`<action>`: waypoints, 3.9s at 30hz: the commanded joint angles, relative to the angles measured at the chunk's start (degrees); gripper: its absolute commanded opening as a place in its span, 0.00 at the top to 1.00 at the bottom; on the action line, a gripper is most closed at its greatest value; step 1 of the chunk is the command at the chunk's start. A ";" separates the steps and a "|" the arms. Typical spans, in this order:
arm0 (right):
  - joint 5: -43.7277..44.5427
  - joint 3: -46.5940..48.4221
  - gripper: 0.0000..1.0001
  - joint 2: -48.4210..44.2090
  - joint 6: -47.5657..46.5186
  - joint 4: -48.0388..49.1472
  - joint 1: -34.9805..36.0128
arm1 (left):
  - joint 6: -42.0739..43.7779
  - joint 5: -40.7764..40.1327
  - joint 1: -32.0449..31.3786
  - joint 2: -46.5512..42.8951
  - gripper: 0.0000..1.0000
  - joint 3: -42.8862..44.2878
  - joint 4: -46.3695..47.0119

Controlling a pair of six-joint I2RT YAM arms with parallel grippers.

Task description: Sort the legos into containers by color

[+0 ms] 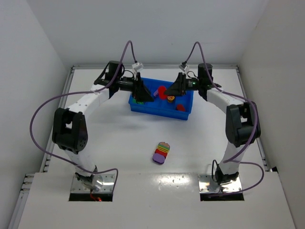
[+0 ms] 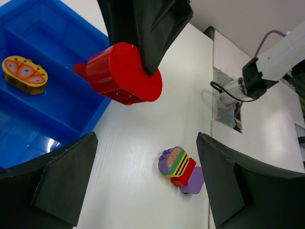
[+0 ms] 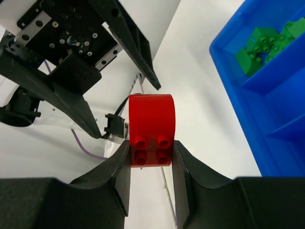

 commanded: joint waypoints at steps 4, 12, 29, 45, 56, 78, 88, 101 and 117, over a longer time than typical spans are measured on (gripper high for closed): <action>-2.32 0.41 0.96 -2.52 0.06 4.41 1.95 | -2.67 7.24 0.87 5.19 0.09 6.14 1.43; -2.32 2.34 0.96 -2.52 -1.52 3.62 3.01 | -5.66 10.24 0.34 10.29 0.14 10.98 1.43; -0.12 6.82 0.96 0.81 -5.57 -0.24 4.59 | -6.79 11.82 -0.19 12.49 0.71 13.18 1.43; 5.41 10.69 0.96 -0.33 -6.80 -2.00 -6.82 | 2.85 2.16 5.17 -1.03 0.83 -6.41 -4.88; 35.01 11.49 0.98 -1.47 -34.12 -29.51 -6.75 | 7.97 -24.89 2.54 -14.49 0.83 -10.73 -4.38; 59.48 6.13 0.22 -5.15 -35.19 -28.46 0.99 | -2.83 -40.57 -10.20 -3.69 0.75 -3.52 17.23; 66.85 1.12 0.21 -22.89 -30.26 -26.79 -4.10 | -11.45 -36.43 -16.36 14.84 0.72 13.50 23.40; 66.23 -3.89 0.21 -29.86 -30.87 -32.76 -10.09 | -9.70 -42.06 -19.87 33.05 0.64 32.16 15.59; 36.11 -2.74 0.25 -27.66 -59.58 -43.39 -10.44 | -19.97 -36.09 -14.61 26.57 0.21 30.69 23.49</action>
